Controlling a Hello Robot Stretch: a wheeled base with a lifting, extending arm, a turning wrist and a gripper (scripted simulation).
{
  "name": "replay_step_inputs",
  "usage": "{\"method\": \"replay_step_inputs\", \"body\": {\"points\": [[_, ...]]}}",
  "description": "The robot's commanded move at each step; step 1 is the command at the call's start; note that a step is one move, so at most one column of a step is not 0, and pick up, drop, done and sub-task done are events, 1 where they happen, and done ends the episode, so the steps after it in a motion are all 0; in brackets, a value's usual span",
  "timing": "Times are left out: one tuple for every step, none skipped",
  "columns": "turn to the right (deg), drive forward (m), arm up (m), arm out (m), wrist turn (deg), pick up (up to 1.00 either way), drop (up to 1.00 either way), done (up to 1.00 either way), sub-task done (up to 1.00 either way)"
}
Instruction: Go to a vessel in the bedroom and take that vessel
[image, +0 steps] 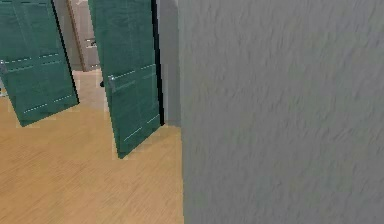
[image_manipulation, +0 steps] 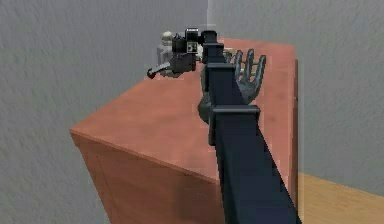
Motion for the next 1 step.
{"method": "replay_step_inputs", "body": {"points": [[0.0,0.0,0.0,0.0,0.0,0.0,0.0,1.0,0.0]]}}
